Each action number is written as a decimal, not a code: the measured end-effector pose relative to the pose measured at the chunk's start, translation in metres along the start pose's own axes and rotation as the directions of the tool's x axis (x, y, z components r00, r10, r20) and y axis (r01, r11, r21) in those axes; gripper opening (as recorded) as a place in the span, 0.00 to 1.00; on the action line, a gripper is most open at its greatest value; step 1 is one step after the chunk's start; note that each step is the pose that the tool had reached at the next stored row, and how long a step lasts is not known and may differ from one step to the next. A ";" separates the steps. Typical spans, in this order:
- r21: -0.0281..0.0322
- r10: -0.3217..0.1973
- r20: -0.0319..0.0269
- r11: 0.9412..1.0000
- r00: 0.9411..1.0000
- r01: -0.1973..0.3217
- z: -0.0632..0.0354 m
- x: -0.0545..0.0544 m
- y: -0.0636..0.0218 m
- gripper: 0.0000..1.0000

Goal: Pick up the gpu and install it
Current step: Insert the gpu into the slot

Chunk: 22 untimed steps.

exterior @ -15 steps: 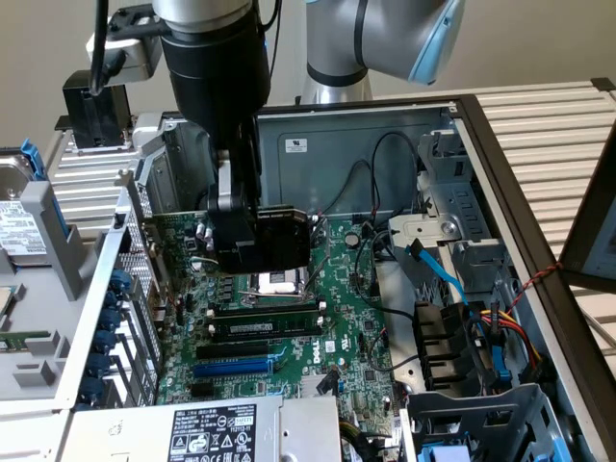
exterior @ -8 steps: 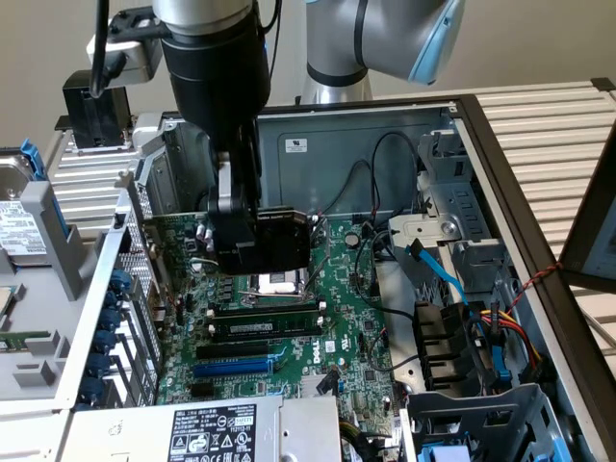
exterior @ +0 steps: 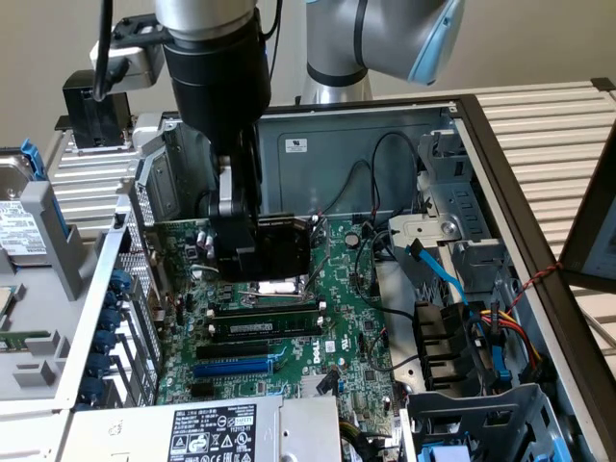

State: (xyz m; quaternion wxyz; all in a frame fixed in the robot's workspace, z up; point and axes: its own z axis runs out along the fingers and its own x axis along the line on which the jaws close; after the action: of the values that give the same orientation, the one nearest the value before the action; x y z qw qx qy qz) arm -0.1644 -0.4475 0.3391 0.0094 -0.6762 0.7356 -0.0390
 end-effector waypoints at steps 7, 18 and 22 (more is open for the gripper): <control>0.002 -0.023 -0.030 1.000 0.999 0.023 0.0076 -0.004 0.0006 0.28; -0.029 -0.047 0.012 0.998 0.999 0.047 0.0166 -0.002 0.0010 0.28; -0.036 -0.047 0.017 0.998 0.999 0.047 0.0229 0.004 0.0003 0.28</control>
State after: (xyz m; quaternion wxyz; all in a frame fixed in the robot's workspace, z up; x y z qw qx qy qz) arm -0.1636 -0.4528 0.3165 0.0021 -0.6936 0.7201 -0.0206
